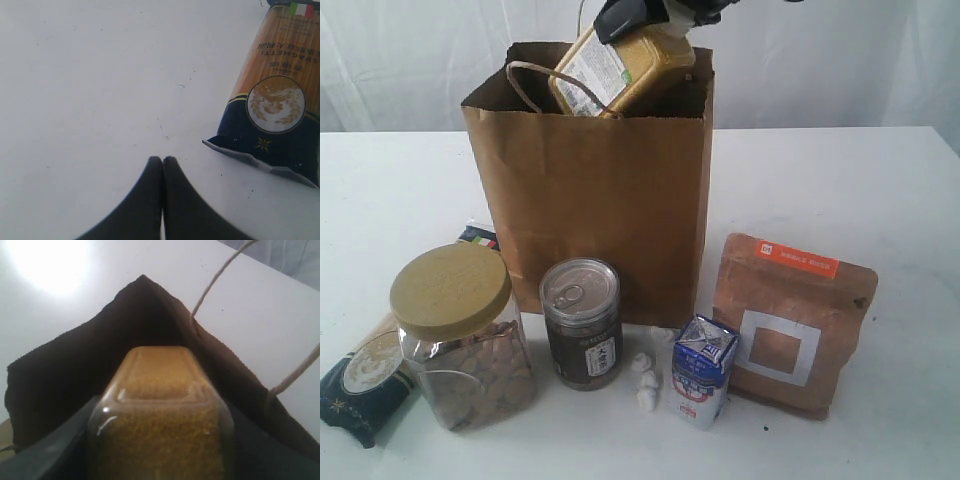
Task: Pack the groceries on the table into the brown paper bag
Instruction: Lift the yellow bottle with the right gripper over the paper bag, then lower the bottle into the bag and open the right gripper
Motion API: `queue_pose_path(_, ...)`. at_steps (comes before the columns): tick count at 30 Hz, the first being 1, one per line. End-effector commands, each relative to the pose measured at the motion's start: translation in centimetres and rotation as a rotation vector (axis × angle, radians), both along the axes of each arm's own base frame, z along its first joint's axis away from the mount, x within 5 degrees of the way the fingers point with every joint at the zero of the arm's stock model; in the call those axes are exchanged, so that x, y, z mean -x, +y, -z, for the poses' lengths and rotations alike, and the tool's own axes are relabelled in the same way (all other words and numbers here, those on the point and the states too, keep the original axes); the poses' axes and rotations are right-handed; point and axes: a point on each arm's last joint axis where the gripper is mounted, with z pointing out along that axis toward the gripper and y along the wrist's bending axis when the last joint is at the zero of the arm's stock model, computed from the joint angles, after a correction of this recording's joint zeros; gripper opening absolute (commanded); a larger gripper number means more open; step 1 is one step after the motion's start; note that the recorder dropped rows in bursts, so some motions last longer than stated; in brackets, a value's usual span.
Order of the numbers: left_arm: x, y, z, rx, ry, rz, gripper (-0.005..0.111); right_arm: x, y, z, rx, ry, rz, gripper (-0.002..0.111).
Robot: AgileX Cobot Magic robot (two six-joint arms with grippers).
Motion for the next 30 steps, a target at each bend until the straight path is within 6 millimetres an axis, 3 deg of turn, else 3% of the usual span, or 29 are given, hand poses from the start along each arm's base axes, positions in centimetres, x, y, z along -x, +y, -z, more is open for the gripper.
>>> queue_pose_path(1, 0.0, 0.0, 0.2, 0.008, 0.009, 0.003, 0.0, -0.3, 0.4, -0.4, -0.07, -0.011, 0.023, 0.0)
queue_pose_path(7, 0.0, 0.0, 0.2, 0.008, 0.009, 0.003, 0.0, -0.8, 0.8, 2.7, -0.001, 0.114, -0.041, 0.0)
queue_pose_path(14, 0.0, 0.0, 0.2, 0.008, 0.009, 0.003, 0.0, -1.0, 0.7, 2.9, 0.015, 0.108, -0.034, 0.0)
queue_pose_path(20, 0.0, 0.0, 0.2, 0.008, 0.009, 0.003, 0.0, -1.2, -0.2, 3.6, 0.147, 0.095, -0.007, 0.0)
queue_pose_path(25, 0.0, 0.0, 0.2, 0.008, 0.009, 0.003, 0.0, -1.1, 0.1, 3.5, 0.126, 0.096, -0.01, 0.0)
queue_pose_path(30, 0.0, 0.0, 0.2, 0.008, 0.009, 0.003, 0.0, -1.1, 0.1, 3.5, 0.122, 0.097, -0.011, 0.009)
